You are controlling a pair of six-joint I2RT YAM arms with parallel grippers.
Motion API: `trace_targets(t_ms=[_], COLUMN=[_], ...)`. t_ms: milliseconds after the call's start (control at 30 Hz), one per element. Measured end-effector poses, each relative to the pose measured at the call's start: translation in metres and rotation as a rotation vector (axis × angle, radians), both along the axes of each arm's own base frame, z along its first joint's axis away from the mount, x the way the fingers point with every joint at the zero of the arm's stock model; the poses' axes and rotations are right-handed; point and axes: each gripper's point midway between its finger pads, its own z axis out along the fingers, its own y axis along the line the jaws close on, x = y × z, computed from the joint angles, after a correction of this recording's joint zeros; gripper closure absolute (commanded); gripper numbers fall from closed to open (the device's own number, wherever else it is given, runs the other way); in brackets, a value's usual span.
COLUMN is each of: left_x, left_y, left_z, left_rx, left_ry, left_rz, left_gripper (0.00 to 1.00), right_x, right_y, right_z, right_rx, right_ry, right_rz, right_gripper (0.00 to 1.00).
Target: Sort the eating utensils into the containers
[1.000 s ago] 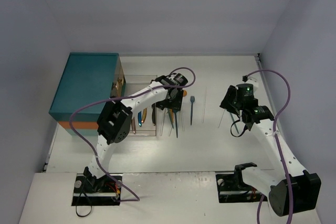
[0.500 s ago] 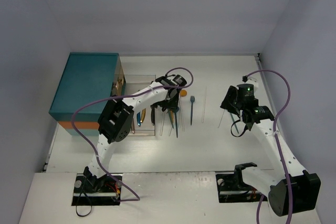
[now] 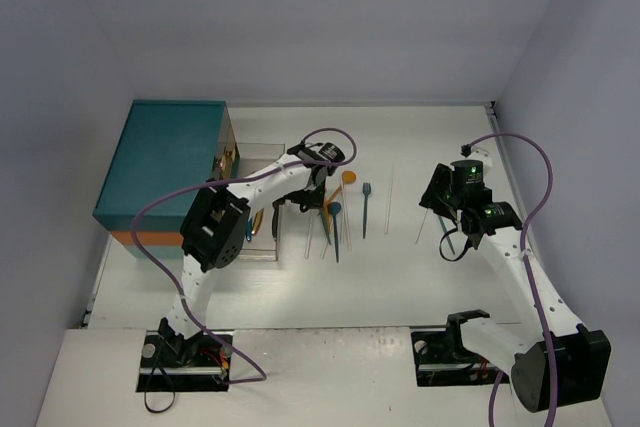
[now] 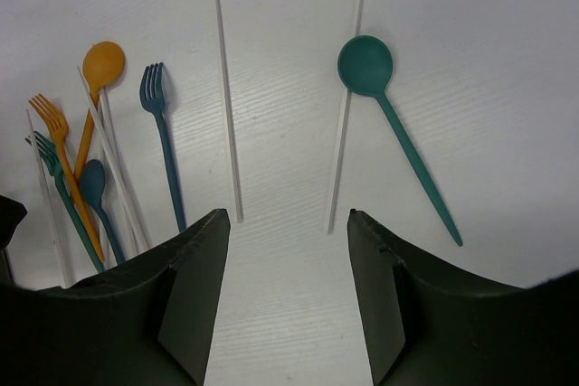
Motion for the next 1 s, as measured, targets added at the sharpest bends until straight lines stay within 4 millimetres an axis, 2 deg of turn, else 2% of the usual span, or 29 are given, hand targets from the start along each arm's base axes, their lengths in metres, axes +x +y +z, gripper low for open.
trace_targets(t_ms=[300, 600, 767, 867, 1000], left_x=[0.004, 0.006, 0.007, 0.008, 0.011], left_y=[0.036, 0.086, 0.114, 0.124, 0.128], left_z=[-0.004, -0.005, -0.007, -0.007, -0.006], left_rx=[0.047, 0.120, 0.162, 0.182, 0.195], left_ry=[0.025, 0.065, 0.087, 0.092, 0.081], left_rz=[0.061, 0.134, 0.168, 0.179, 0.172], left_gripper=[0.37, 0.30, 0.21, 0.17, 0.13], right_x=[-0.002, -0.005, -0.005, -0.006, -0.007], right_y=[-0.001, -0.001, -0.001, -0.001, -0.001], right_z=[-0.005, -0.009, -0.010, -0.012, -0.014], right_rx=[-0.001, 0.002, 0.002, 0.002, 0.001], right_ry=[0.013, 0.025, 0.026, 0.031, 0.038], right_rz=[-0.002, 0.001, 0.001, 0.001, 0.001], right_gripper=[0.48, 0.48, 0.48, 0.48, 0.48])
